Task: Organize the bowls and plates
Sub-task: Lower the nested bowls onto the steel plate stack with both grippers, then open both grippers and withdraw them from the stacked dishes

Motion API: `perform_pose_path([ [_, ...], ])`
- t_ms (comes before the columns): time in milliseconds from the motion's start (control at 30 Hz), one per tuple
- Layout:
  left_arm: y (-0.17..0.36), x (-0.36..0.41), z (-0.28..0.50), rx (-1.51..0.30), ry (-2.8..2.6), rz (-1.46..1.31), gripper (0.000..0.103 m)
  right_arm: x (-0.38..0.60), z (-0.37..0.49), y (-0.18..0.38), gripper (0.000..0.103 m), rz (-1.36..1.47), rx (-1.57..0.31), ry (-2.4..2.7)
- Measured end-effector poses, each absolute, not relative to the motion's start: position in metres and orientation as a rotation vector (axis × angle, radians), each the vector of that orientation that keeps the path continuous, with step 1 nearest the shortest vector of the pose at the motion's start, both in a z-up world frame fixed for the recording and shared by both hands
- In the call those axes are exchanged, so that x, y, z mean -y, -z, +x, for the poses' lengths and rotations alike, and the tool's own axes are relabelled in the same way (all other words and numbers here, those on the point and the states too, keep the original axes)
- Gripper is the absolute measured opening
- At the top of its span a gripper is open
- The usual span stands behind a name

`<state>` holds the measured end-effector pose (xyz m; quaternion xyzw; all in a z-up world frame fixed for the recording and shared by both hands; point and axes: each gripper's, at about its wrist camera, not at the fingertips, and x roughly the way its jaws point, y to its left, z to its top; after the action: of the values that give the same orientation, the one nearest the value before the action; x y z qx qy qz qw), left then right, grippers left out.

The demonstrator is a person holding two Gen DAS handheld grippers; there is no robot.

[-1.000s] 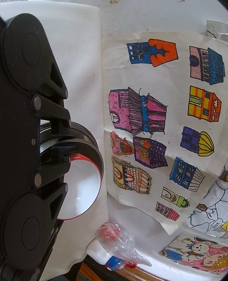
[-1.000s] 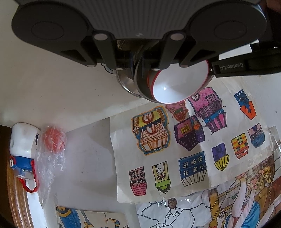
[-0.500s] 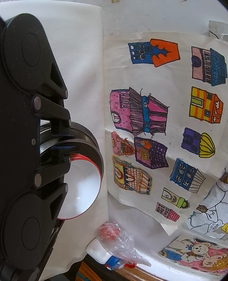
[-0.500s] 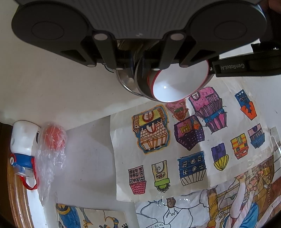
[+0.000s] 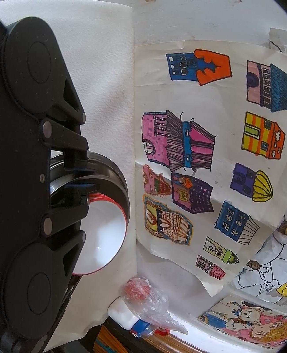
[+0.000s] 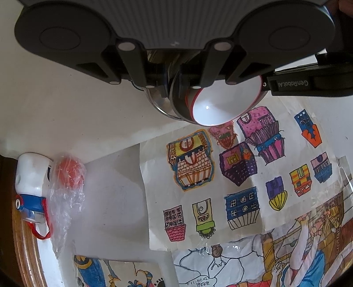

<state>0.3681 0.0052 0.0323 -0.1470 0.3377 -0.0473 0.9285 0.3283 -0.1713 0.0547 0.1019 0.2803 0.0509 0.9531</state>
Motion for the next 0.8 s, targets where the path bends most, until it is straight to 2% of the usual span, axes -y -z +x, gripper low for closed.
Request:
perform_pose_path([
  [567, -0.033, -0.006, 0.367, -0.681, 0.098, -0.305, 0.011, 0.169, 0.323, -0.055, 0.014, 0.194, -0.540, -0.086],
  [633, -0.034, -0.006, 0.366, -0.678, 0.098, -0.304, 0.011, 0.170, 0.321, -0.055, 0.018, 0.195, -0.535, -0.080],
  [700, -0.035, -0.007, 0.364, -0.673, 0.094, -0.305, 0.014, 0.171, 0.318, -0.056, 0.030, 0.194, -0.526, -0.070],
  [800, -0.038, -0.011, 0.360, -0.659, 0.075, -0.317, 0.025, 0.176, 0.311, -0.058, 0.042, 0.198, -0.508, -0.053],
])
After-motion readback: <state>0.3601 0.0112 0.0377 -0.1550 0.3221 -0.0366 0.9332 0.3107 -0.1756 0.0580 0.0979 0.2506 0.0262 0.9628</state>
